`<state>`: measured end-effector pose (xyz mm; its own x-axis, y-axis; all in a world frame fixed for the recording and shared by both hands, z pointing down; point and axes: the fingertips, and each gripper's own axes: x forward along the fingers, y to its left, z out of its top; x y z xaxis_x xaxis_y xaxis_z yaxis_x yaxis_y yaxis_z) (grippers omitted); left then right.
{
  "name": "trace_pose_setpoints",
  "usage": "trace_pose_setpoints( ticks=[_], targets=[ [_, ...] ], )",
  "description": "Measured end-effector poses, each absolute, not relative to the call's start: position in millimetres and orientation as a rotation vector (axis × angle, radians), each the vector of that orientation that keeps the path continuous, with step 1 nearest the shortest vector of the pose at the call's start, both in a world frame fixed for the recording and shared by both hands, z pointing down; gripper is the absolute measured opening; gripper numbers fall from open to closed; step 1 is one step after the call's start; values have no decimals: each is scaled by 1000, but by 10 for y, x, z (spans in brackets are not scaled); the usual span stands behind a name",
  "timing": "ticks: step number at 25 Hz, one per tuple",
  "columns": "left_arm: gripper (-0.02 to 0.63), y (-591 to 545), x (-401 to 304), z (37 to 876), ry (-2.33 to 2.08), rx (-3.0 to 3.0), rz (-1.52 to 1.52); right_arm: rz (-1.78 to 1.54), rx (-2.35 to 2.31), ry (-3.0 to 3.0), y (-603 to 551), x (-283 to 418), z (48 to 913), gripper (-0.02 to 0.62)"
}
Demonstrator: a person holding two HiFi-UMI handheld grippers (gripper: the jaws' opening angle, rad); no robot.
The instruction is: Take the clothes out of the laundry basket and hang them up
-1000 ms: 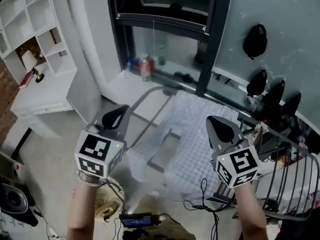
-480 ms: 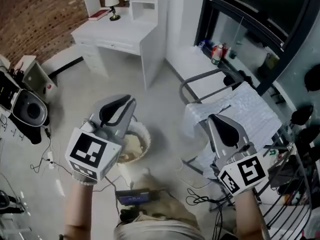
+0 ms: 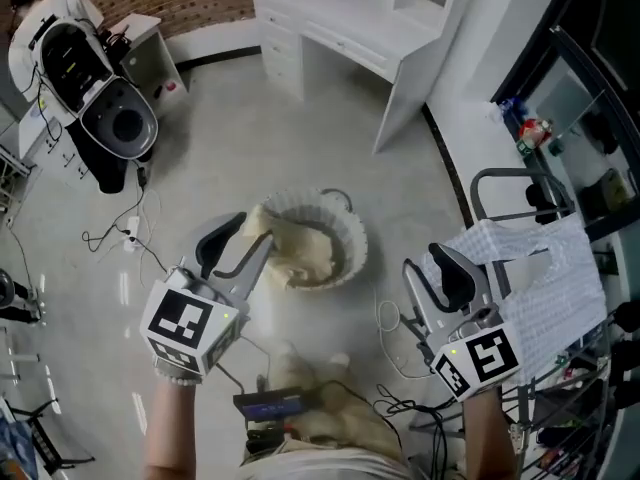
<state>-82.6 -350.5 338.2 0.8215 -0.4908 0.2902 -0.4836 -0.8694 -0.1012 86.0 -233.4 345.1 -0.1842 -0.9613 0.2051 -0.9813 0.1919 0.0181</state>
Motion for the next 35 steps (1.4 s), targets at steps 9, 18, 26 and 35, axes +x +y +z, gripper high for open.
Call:
trace_pose_setpoints(
  ticks=[9,18,26,35],
  targets=[
    [176,-3830,-1699,4913,1048,-3029,-660,309,1694,-2303,-2974,206,4335,153],
    [182,-3766,-1937,6601,1265,-3071,-792,344,1438,-2371,-3273,-160,5276,153],
    [201,-3525,-1799,8240,1269,-3074,-1066,396,1374,-2349,-3322,-47,6201,153],
    [247,-3532,-1700,9706,1390,-3056,-1250,462,1400,-2310,-3348,228,6947,153]
  ],
)
